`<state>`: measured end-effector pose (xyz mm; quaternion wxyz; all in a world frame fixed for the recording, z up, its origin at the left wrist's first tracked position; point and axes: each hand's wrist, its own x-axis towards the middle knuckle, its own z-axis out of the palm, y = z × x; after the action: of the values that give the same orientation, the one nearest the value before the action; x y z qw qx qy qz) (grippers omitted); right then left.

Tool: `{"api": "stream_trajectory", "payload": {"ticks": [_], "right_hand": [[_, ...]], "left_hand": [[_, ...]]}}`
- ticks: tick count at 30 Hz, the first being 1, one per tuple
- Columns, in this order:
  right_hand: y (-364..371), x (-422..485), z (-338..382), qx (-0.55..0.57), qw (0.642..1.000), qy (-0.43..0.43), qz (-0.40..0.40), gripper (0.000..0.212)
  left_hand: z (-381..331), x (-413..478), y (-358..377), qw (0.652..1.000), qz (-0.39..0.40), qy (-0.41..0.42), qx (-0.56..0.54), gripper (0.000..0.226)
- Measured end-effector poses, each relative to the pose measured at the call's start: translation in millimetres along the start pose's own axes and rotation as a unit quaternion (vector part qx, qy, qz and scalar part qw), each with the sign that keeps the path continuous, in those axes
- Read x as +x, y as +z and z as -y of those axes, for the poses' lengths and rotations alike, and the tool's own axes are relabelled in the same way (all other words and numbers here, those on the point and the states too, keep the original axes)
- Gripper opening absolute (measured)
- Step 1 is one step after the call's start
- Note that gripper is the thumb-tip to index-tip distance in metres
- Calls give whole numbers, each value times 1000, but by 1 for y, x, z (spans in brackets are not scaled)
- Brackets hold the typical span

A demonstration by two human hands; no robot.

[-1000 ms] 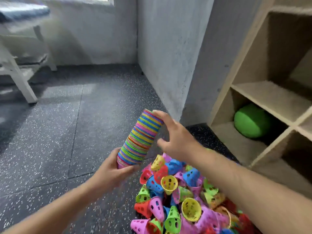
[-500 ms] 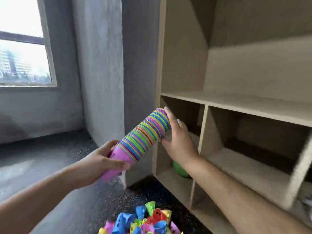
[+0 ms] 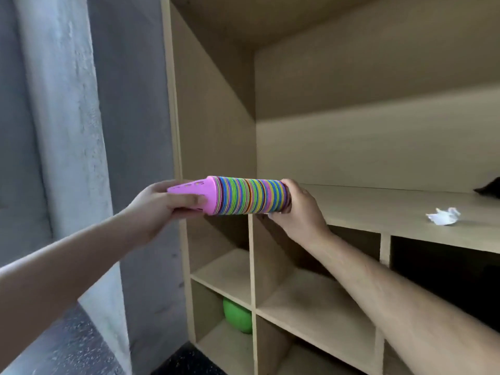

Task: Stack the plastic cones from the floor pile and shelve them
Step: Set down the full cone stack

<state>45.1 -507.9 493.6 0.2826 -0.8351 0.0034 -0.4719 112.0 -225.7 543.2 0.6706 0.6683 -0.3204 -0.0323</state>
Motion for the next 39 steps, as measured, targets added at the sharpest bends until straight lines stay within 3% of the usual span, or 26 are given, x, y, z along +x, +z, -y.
{"api": "stream_trajectory", "payload": {"ticks": [6,11,16,22,30,33,37,39], "right_hand": [[-47,51,-50,-57,989,139,11,51],[-62,66,-104,-71,958,278,29,65],[-66,68,-141,-160,928,329,75,65],[-55,75,-159,-265,899,321,138,95],[-57,69,-154,-281,903,295,133,83],[-61,64,-143,-271,916,282,88,64],[-52,28,-111,-229,962,82,-124,29],[-29,-8,-81,-138,983,-2,-120,19]], "left_hand": [[-54,97,75,996,-3,80,42,37],[-59,162,155,993,-1,100,64,65],[-24,214,218,994,4,86,74,59],[5,244,274,991,7,103,90,39],[23,241,270,985,2,123,123,53],[22,221,253,978,9,125,165,61],[33,166,213,955,-30,178,236,30],[50,127,183,931,-52,221,285,15]]}}
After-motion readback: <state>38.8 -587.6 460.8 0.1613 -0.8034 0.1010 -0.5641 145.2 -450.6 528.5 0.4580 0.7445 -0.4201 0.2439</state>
